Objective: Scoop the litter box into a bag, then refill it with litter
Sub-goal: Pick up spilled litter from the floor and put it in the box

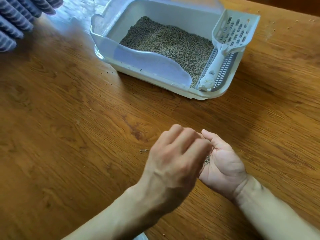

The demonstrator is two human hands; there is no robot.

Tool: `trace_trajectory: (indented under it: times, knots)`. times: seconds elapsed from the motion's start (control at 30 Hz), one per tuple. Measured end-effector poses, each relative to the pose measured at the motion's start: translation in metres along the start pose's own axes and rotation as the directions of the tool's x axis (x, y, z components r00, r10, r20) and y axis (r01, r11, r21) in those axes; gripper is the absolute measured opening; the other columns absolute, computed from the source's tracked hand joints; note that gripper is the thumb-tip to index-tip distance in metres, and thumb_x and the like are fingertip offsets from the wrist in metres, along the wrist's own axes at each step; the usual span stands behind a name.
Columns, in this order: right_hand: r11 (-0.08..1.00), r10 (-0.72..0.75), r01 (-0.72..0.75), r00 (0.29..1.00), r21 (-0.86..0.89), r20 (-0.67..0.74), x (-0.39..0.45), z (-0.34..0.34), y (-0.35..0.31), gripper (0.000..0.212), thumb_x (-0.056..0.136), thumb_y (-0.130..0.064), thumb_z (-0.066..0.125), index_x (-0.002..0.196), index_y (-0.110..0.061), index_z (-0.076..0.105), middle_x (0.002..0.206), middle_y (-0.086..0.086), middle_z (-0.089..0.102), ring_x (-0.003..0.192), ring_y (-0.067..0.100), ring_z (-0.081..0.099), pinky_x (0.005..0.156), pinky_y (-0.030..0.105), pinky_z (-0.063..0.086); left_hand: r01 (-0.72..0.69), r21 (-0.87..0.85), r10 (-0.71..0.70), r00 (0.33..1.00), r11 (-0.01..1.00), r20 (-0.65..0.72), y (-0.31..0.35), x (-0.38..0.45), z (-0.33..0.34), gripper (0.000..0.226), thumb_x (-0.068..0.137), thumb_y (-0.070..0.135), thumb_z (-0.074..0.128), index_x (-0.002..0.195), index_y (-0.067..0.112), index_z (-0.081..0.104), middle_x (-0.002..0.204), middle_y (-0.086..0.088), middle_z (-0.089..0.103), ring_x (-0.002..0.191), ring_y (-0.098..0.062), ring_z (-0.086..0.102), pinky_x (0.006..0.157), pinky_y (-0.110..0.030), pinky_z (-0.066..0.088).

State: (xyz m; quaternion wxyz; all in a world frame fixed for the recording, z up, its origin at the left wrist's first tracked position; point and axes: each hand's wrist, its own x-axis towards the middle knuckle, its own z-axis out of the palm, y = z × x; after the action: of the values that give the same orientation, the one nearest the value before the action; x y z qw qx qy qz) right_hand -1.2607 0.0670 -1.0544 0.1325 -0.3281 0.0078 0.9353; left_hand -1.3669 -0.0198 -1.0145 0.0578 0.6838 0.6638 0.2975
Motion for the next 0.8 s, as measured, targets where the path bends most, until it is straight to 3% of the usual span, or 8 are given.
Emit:
trace_trajectory:
  times: [0.07,0.13,0.27,0.33,0.43,0.5,0.6,0.8]
  knots:
    - [1.000,0.025,-0.026,1.000,-0.003,-0.006,-0.001,0.000,-0.001,0.044,0.090,-0.030,0.054,0.118,0.001,0.064,0.111,0.017,0.067,0.104,0.026,0.067,0.096,0.035,0.051,-0.041,0.092,0.038,0.999,0.995,0.036,0.001,-0.001,0.004,0.010,0.093,0.010,0.066,0.097,0.012,0.075,0.098,-0.004,0.067,0.089,-0.023,0.056,0.069,-0.041,0.045]
    - [0.999,-0.013,0.013,1.000,-0.032,0.000,-0.004,0.000,-0.003,0.040,0.094,-0.030,0.050,0.108,0.002,0.070,0.107,0.020,0.069,0.100,0.027,0.069,0.090,0.036,0.055,-0.018,0.029,0.019,0.999,0.999,-0.031,0.001,-0.004,-0.002,0.009,0.093,0.012,0.069,0.097,0.013,0.077,0.097,-0.002,0.069,0.090,-0.021,0.056,0.070,-0.039,0.046]
    - [0.992,-0.113,0.113,0.994,-0.047,-0.003,-0.006,0.000,-0.007,0.052,0.096,-0.032,0.035,0.098,0.004,0.074,0.108,0.023,0.070,0.100,0.030,0.070,0.078,0.037,0.060,0.170,-0.072,-0.180,0.969,0.983,-0.172,-0.027,-0.018,-0.018,0.007,0.090,0.013,0.075,0.095,0.009,0.078,0.092,0.001,0.068,0.084,-0.017,0.062,0.074,-0.025,0.050]
    - [0.991,-0.131,0.130,0.991,-0.036,-0.017,-0.006,0.000,-0.008,0.053,0.096,-0.031,0.035,0.096,0.003,0.074,0.108,0.023,0.070,0.100,0.031,0.070,0.078,0.038,0.060,0.334,-0.017,-0.334,0.935,0.942,-0.117,-0.061,-0.034,-0.014,0.008,0.087,0.012,0.077,0.095,0.013,0.078,0.090,0.004,0.067,0.080,-0.011,0.061,0.070,-0.016,0.048]
    - [0.991,-0.128,0.127,0.992,-0.034,-0.008,-0.005,0.002,-0.008,0.053,0.096,-0.031,0.034,0.094,0.003,0.075,0.106,0.022,0.071,0.099,0.031,0.070,0.078,0.038,0.060,0.460,0.121,-0.468,0.883,0.880,0.044,-0.106,-0.067,0.002,0.015,0.081,0.019,0.081,0.096,0.017,0.077,0.090,0.007,0.065,0.079,-0.011,0.059,0.067,-0.032,0.056]
    - [0.991,-0.121,0.120,0.993,-0.051,0.001,-0.004,0.003,-0.008,0.054,0.097,-0.032,0.034,0.093,0.003,0.075,0.106,0.022,0.071,0.099,0.031,0.070,0.077,0.037,0.061,0.469,0.190,-0.493,0.864,0.863,0.105,-0.119,-0.081,0.009,0.019,0.079,0.023,0.083,0.097,0.020,0.078,0.093,0.007,0.065,0.083,-0.013,0.059,0.065,-0.038,0.057]
    - [0.991,-0.116,0.116,0.993,-0.068,-0.001,-0.004,0.002,-0.007,0.055,0.098,-0.032,0.033,0.094,0.003,0.075,0.107,0.022,0.071,0.099,0.031,0.070,0.077,0.037,0.061,0.471,0.225,-0.501,0.860,0.853,0.099,-0.122,-0.084,0.012,0.019,0.077,0.022,0.085,0.095,0.023,0.078,0.093,0.007,0.065,0.086,-0.014,0.059,0.065,-0.034,0.057]
    - [0.992,-0.111,0.110,0.994,-0.055,-0.014,-0.004,-0.002,-0.004,0.053,0.098,-0.031,0.033,0.098,0.004,0.074,0.110,0.023,0.070,0.102,0.031,0.069,0.078,0.038,0.060,0.362,0.274,-0.404,0.907,0.891,0.116,-0.123,-0.078,0.020,0.008,0.081,0.016,0.081,0.083,0.016,0.073,0.084,0.004,0.062,0.077,-0.019,0.056,0.057,-0.037,0.054]
